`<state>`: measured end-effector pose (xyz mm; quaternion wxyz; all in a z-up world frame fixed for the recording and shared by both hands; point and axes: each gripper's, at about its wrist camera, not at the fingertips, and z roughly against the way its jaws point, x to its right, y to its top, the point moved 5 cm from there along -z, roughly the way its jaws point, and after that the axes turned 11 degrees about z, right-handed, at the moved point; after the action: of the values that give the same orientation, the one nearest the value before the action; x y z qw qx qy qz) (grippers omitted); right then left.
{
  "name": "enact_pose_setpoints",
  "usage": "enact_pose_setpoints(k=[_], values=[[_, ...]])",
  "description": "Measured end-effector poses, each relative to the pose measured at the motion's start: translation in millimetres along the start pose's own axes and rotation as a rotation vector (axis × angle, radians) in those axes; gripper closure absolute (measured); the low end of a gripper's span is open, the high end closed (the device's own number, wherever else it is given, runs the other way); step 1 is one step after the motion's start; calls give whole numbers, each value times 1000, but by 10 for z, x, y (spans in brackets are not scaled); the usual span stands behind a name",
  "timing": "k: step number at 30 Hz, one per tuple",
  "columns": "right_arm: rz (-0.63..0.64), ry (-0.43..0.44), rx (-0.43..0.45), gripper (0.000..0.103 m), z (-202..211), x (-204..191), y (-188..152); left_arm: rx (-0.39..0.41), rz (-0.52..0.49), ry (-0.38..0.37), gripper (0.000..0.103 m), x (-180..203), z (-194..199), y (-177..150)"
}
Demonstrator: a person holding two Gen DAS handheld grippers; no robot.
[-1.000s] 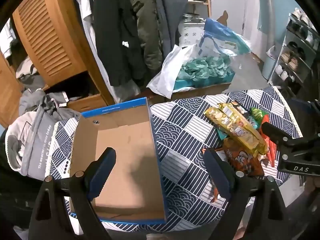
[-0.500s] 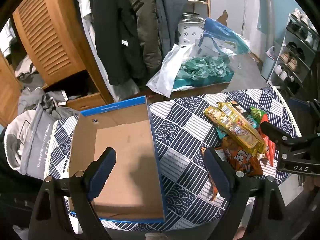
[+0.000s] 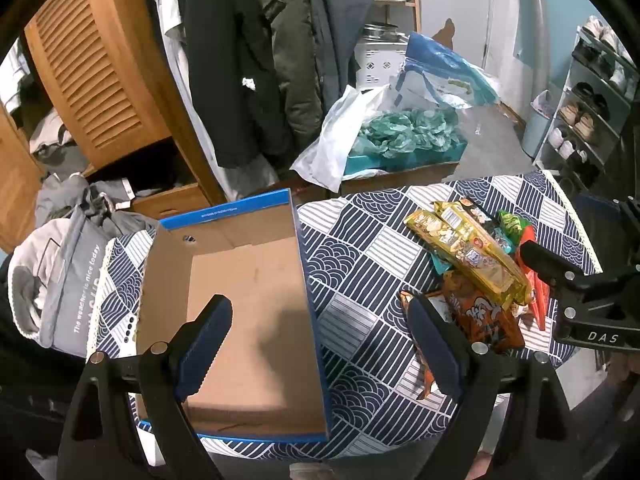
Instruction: Organize snacks
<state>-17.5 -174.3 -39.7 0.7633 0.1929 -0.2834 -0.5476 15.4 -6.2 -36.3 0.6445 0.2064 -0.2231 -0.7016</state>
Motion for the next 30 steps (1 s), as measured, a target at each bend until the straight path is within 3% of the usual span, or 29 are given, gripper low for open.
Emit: enact_pose_setpoints(k=[30], values=[[-2, 0, -2, 2, -11, 17, -44, -10, -2, -1, 12, 36, 10, -104]])
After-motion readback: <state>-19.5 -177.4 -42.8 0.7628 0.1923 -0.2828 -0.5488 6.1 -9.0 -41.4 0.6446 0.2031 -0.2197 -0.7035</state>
